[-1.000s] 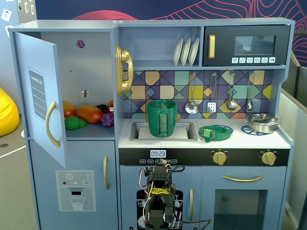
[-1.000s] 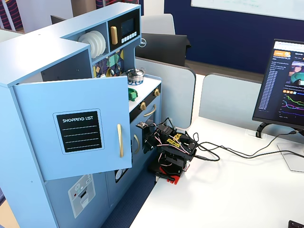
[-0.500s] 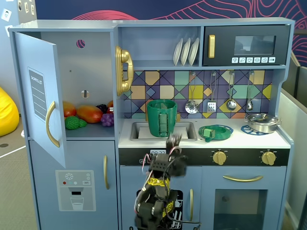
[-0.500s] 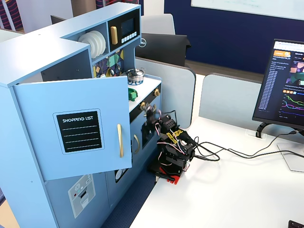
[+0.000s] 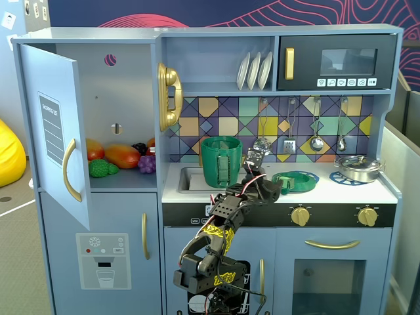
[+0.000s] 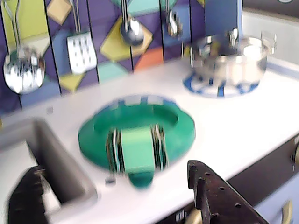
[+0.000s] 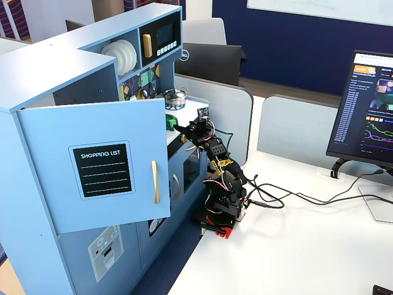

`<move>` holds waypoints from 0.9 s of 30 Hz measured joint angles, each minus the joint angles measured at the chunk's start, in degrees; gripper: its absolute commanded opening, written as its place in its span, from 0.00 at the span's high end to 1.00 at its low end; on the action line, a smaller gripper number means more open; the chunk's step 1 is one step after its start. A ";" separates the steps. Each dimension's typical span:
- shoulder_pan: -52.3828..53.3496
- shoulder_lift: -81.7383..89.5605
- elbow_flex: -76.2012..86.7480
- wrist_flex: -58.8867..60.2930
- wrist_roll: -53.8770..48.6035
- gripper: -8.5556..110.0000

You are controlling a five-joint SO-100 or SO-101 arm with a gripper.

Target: Pick up the lid from the counter and put it on the green recipient

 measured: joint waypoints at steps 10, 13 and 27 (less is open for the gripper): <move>0.18 -7.73 2.64 -16.08 -0.88 0.54; 0.70 -10.90 3.60 -20.21 -1.41 0.54; 1.67 -24.70 3.69 -31.73 -2.29 0.56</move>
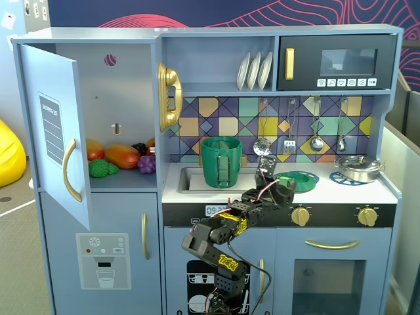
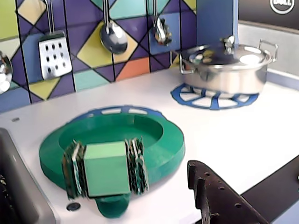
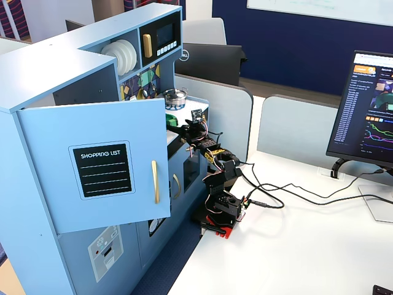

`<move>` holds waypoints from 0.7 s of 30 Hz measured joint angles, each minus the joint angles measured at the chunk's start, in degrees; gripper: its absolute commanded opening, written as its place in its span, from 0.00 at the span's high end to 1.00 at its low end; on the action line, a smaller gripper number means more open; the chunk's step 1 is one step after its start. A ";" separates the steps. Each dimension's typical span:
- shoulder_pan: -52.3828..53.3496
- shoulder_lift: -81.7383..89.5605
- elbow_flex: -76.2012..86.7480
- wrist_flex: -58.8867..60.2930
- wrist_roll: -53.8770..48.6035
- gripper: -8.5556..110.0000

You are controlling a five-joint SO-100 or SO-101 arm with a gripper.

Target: Pick up the lid from the counter and put it on the green recipient

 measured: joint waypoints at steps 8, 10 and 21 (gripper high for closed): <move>0.00 -6.33 -1.05 -0.97 -1.14 0.58; 0.00 -8.00 -2.11 -1.05 -1.14 0.58; -1.14 -14.85 -9.23 -1.05 -1.32 0.60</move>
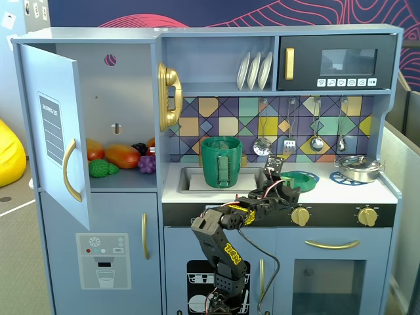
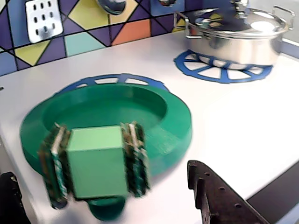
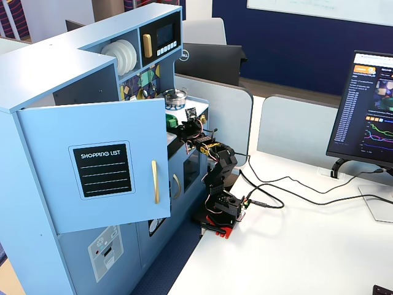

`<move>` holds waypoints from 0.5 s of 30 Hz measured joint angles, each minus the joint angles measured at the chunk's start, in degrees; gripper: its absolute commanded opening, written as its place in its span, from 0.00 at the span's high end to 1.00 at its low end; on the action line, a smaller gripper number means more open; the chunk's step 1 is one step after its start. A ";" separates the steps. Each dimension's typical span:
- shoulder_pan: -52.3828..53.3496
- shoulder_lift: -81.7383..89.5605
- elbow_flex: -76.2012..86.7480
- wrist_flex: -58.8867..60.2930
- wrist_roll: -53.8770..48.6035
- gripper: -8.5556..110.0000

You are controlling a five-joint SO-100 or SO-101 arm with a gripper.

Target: Pick up the lid from the counter and put it on the green recipient

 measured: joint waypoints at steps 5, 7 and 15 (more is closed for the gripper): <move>-0.79 -1.93 -2.37 0.00 0.00 0.61; -0.88 -2.90 -3.16 0.00 0.00 0.61; -1.49 -5.63 -6.24 0.00 -0.35 0.64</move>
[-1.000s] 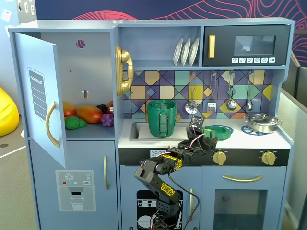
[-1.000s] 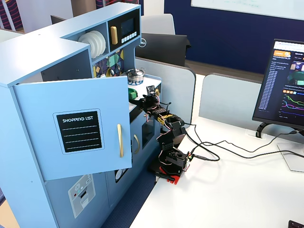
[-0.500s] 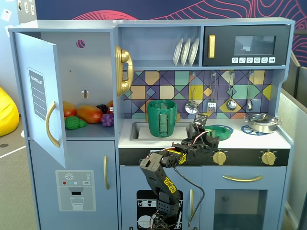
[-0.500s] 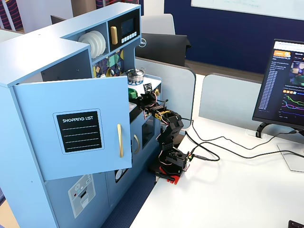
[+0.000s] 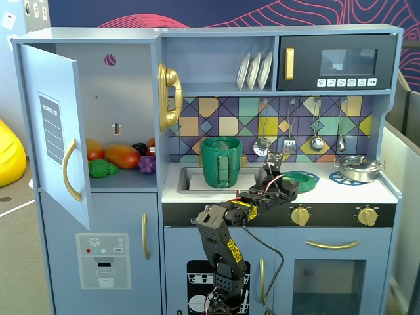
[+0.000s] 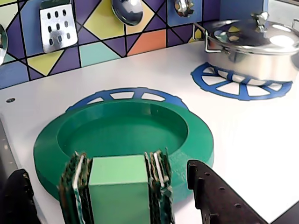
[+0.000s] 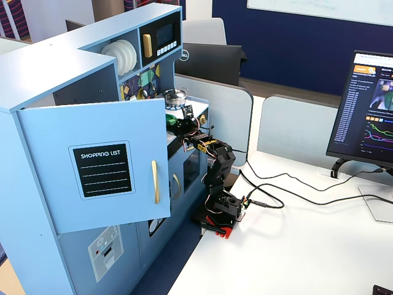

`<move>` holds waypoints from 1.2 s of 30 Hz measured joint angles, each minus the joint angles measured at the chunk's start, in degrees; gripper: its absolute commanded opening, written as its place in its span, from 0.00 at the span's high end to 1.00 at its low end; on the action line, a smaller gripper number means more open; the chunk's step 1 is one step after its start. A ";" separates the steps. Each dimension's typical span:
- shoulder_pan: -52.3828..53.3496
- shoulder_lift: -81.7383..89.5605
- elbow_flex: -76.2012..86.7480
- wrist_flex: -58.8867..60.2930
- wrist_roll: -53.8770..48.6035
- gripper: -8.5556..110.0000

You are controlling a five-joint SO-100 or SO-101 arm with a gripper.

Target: Pick up the lid from the counter and put it on the green recipient

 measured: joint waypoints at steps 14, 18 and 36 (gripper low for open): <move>-1.76 -0.97 -1.41 1.32 -1.41 0.93; -1.85 -0.97 -1.41 1.41 -1.58 0.93; -1.93 1.76 -11.43 10.99 -1.58 0.93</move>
